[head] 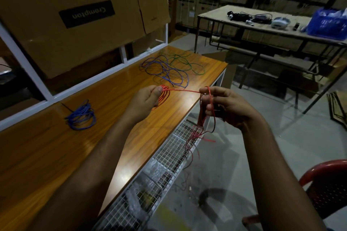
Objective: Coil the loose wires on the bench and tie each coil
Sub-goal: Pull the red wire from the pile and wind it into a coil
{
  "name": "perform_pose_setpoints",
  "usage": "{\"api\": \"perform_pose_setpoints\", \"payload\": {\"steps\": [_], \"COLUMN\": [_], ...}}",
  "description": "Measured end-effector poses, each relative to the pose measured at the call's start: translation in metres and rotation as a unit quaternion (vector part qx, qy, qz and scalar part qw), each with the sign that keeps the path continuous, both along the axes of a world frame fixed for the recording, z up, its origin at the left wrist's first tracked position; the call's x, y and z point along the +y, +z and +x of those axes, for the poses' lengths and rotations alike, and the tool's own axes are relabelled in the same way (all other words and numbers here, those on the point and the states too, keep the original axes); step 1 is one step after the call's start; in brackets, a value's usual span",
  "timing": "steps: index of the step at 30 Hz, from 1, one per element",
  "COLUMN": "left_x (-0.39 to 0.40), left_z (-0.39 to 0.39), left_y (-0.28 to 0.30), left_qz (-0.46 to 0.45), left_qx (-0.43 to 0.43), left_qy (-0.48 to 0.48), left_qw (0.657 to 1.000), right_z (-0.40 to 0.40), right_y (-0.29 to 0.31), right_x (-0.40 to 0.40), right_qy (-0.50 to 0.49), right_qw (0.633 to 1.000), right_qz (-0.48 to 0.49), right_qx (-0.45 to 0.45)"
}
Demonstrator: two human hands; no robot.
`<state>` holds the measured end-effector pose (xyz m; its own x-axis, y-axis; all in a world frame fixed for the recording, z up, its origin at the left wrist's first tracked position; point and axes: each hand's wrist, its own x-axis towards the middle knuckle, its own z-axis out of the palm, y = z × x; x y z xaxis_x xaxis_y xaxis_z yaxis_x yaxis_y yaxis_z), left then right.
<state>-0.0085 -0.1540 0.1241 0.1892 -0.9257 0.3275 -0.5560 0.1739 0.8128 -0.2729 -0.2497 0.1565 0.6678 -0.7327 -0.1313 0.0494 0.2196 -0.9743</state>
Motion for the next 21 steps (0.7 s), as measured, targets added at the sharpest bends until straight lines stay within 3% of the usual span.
{"api": "perform_pose_setpoints", "payload": {"steps": [4,7,10,13,18,21], "left_x": [0.003,0.004,0.005,0.011,0.017,0.018], "left_z": [-0.008,-0.024,-0.038,-0.052,-0.056,-0.051], "left_y": [-0.003,-0.004,-0.004,-0.004,-0.011,-0.012], "left_qz": [0.050,0.099,0.127,0.126,0.150,0.164], "left_qx": [-0.049,-0.092,-0.138,0.044,0.307,0.382], "left_qy": [-0.045,-0.103,-0.144,-0.157,-0.122,-0.123], "left_qw": [0.997,0.985,0.972,0.979,0.932,0.901], "right_z": [0.012,0.032,0.046,0.059,0.066,0.068], "right_y": [0.004,0.012,0.021,0.016,-0.004,-0.010], "right_x": [0.005,0.010,0.012,0.020,0.025,0.029], "right_qy": [-0.023,-0.009,0.098,0.190,0.155,0.104], "right_qw": [0.982,0.907,0.811,0.774,0.802,0.837], "right_qz": [-0.180,-0.366,-0.477,-0.505,-0.503,-0.472], "right_qx": [0.050,0.207,0.323,0.330,0.284,0.255]}}
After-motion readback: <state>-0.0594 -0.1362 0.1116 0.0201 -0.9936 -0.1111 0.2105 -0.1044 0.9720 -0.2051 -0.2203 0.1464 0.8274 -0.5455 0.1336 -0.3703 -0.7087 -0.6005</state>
